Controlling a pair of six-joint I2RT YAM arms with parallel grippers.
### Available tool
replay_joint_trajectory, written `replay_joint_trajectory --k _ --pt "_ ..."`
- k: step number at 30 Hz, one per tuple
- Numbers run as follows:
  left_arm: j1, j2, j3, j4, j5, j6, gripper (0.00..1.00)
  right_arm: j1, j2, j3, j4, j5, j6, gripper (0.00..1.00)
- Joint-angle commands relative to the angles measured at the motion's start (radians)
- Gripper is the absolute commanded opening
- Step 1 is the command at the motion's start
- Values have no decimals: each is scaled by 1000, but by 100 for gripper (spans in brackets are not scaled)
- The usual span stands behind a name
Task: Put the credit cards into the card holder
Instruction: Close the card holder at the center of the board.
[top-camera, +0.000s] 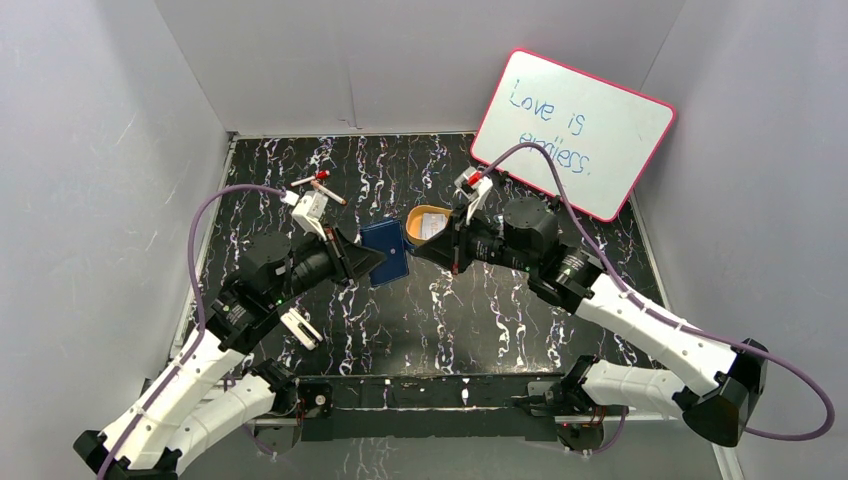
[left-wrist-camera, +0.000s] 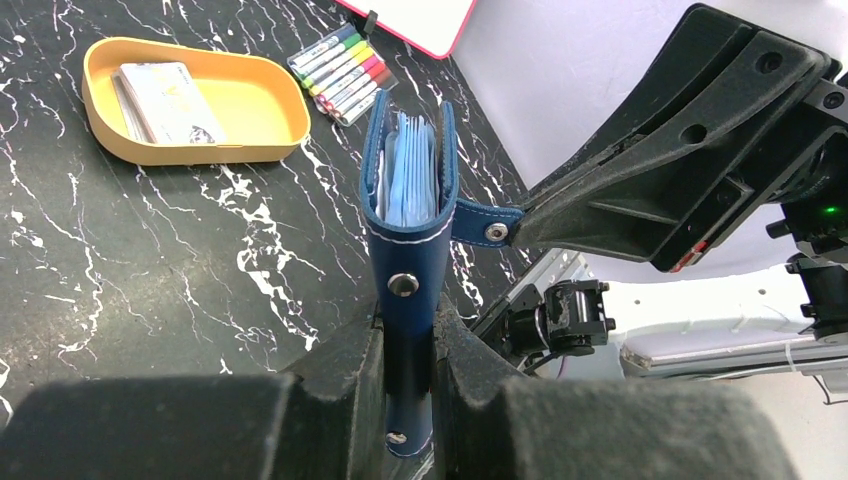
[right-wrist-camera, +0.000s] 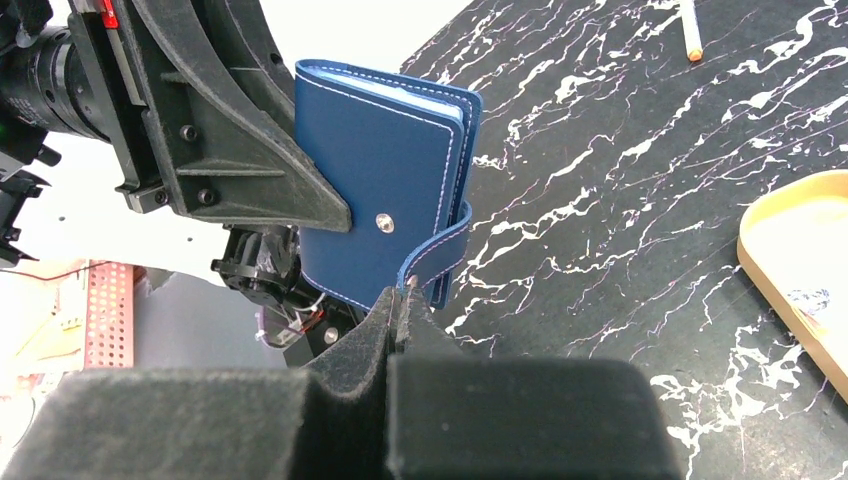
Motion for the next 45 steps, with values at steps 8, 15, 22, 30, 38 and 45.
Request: replay_joint_trajectory --k 8,15,22,30,38,45 --pt "3 24 42 62 -21 -1 0 0 43 48 111 -15 17 0" --pt "3 45 31 80 -22 -15 0 0 64 43 128 -14 32 0" --pt "3 53 33 91 -15 -13 0 -1 84 48 127 -4 39 0" --pt "3 59 34 93 -9 -10 0 1 102 52 131 -4 46 0" --pt "3 64 33 93 -5 0 0 1 116 60 137 -5 48 0" --pt "2 71 34 92 -1 13 0 1 131 68 146 -16 51 0"
